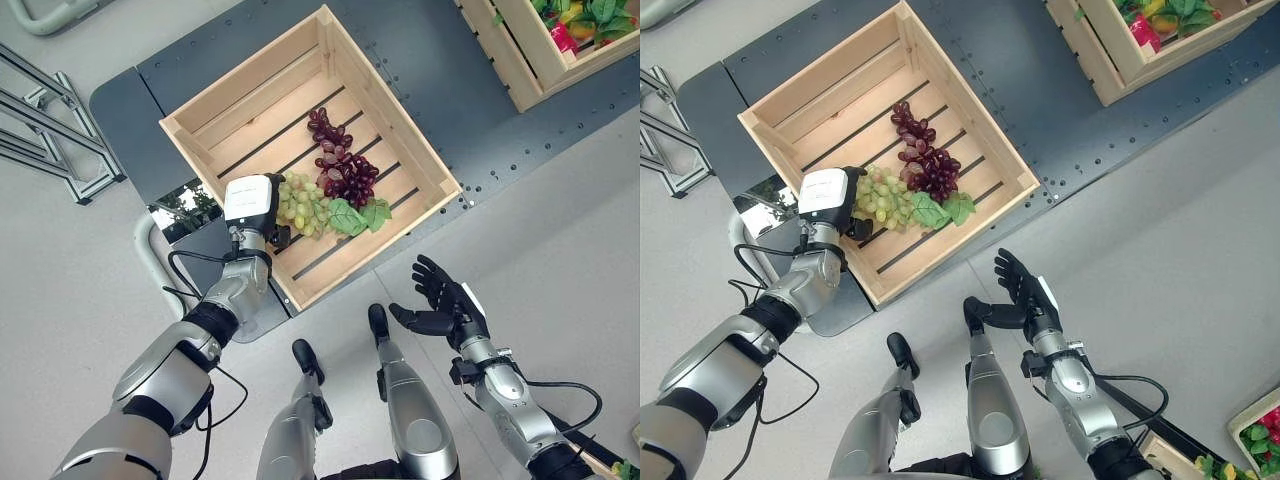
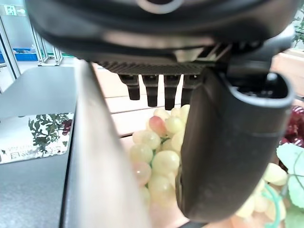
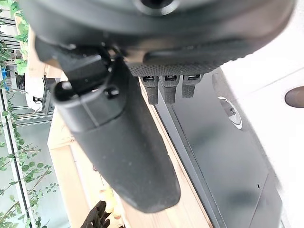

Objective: Pick up the fruits from the basket on one side to the basket on the other side

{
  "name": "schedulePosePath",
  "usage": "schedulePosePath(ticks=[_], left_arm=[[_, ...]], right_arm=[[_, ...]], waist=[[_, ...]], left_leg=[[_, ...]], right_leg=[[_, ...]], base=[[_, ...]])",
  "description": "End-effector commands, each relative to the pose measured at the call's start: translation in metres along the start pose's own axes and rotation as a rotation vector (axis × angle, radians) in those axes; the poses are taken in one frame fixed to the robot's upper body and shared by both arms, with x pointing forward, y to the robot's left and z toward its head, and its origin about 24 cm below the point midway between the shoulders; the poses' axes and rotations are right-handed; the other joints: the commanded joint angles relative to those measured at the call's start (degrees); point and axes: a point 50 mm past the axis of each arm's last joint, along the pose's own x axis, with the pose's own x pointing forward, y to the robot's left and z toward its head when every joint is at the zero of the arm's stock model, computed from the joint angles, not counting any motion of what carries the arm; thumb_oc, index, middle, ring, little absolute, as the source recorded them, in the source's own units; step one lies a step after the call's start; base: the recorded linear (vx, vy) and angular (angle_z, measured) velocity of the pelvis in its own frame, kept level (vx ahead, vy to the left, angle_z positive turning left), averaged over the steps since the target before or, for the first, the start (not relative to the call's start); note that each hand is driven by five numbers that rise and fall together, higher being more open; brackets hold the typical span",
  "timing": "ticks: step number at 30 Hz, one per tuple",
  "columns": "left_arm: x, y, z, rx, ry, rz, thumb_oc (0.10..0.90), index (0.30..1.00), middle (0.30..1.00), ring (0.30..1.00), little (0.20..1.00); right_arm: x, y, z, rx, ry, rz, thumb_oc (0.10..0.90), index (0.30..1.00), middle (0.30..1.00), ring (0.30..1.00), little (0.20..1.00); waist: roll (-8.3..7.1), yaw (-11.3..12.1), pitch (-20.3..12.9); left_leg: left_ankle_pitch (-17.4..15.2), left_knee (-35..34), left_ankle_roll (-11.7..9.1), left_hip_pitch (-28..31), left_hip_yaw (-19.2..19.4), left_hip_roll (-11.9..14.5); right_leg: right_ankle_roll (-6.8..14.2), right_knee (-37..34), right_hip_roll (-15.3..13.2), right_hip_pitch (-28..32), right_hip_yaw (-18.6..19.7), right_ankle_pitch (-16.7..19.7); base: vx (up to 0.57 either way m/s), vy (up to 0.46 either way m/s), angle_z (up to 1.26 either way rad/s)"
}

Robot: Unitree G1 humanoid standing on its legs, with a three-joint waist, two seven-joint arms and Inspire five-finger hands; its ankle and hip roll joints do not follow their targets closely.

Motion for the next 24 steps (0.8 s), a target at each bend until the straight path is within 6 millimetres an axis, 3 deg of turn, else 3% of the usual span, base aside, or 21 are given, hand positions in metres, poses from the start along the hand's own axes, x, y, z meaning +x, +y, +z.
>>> schedulePosePath(ticks=[1,5,12,24], left_arm=[[0.019,0.031,0.0,0.041,-0.027,0.119,0.8,0.9,0.9,0.9,0.9],[0.019,0.032,0.006,0.035,-0.069,0.146,0.8,0.9,0.9,0.9,0.9],[0.02,0.047,0.011,-0.018,-0.151,0.338,0.8,0.9,0.9,0.9,0.9],[0.025,0.044,0.012,0.098,-0.146,0.274,0.8,0.9,0.9,0.9,0.9]], right_arm=[[0.005,0.009,0.023,0.035,-0.146,0.001,0.8,0.9,0.9,0.9,0.9],[0.005,0.009,0.023,0.035,-0.149,0.001,0.8,0.9,0.9,0.9,0.9],[0.003,0.009,0.019,0.041,-0.147,-0.001,0.8,0.9,0.9,0.9,0.9],[0.007,0.012,0.024,0.043,-0.159,0.002,0.8,0.9,0.9,0.9,0.9]], waist=[[-2.82,-0.5,-1.1],[-2.94,-0.7,-1.1],[-3.34,-0.7,-1.0],[-4.08,-1.2,-0.6]], left_leg=[[-0.7,8.3,-0.1,-6.8,0.0,1.3],[-0.8,8.3,-0.2,-6.7,0.2,1.4],[-0.9,8.8,-0.2,-7.1,0.3,1.5],[-1.0,9.5,-0.4,-8.6,0.4,1.6]], right_leg=[[-0.6,8.1,1.1,-3.1,1.2,-3.4],[-0.6,8.2,1.2,-3.2,1.2,-3.4],[-0.7,8.4,1.2,-3.6,1.5,-3.4],[-0.6,8.6,1.5,-5.1,1.8,-2.9]], base=[[0.0,0.0,0.0],[0.0,0.0,0.0],[0.0,0.0,0.0],[0.0,-0.001,-0.01]])
